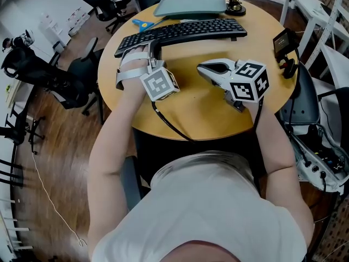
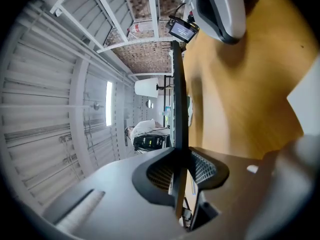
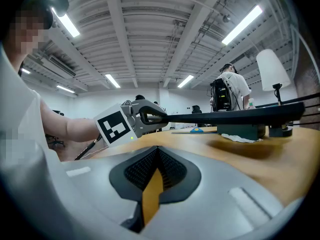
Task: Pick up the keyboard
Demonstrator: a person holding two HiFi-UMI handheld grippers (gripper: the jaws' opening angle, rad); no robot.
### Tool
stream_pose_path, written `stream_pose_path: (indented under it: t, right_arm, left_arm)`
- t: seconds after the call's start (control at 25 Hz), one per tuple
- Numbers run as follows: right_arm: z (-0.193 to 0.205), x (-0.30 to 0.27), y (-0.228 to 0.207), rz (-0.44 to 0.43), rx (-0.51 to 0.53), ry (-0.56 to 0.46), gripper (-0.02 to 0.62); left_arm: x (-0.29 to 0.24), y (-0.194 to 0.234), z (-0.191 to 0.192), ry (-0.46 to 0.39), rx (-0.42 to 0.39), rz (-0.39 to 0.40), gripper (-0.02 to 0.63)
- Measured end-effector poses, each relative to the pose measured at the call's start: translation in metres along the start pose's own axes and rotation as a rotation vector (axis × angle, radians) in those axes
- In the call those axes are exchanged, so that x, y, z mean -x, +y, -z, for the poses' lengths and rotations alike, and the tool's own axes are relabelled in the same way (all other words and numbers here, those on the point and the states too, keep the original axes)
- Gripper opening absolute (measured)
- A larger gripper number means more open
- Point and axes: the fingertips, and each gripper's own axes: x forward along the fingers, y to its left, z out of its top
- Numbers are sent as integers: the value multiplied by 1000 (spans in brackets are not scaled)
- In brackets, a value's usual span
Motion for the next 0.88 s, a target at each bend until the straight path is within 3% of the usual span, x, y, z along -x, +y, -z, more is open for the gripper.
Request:
stream_pose_path:
  t: [0.88]
  right_arm:
    - [-1, -2, 1, -4, -2, 5, 2]
  left_arm:
    - [1, 7, 12, 9, 13, -14, 87]
